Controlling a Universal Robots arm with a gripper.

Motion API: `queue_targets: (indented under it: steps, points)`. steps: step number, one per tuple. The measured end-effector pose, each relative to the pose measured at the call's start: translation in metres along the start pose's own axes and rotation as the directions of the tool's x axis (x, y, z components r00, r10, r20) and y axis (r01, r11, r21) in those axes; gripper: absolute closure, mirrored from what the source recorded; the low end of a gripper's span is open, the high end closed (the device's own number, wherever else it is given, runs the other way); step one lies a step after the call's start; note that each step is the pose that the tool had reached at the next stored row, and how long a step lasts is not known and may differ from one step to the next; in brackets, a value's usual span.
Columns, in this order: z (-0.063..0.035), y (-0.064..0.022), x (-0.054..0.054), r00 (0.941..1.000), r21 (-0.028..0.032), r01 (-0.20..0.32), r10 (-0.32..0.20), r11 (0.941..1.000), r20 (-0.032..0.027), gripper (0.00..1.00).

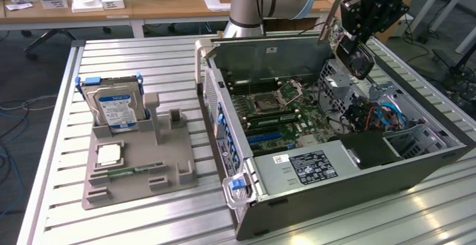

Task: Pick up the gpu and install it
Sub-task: 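Pick up the gpu and move the gpu toward the slot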

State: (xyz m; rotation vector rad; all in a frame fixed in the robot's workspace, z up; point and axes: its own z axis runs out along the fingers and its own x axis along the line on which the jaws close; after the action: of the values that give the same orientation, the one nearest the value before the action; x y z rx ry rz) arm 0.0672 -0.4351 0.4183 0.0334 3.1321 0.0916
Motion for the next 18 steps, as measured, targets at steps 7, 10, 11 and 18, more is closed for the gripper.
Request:
queue_targets:
  steps: [7, 10, 11, 18]
  points:
    - [0.0102, -0.0006, 0.000, 1.0000, 0.0004, 0.000, 0.000, 1.0000, 0.0000, 0.73]
    - [0.0158, -0.0009, 0.000, 1.0000, 0.0003, 0.000, 0.000, 1.0000, 0.0000, 0.73]
    - [0.0176, -0.0010, 0.000, 1.0000, 0.0003, 0.000, 0.000, 1.0000, 0.0000, 0.73]
    - [0.0217, -0.0013, 0.000, 1.0000, 0.0005, 0.000, 0.000, 1.0000, 0.0000, 0.73]
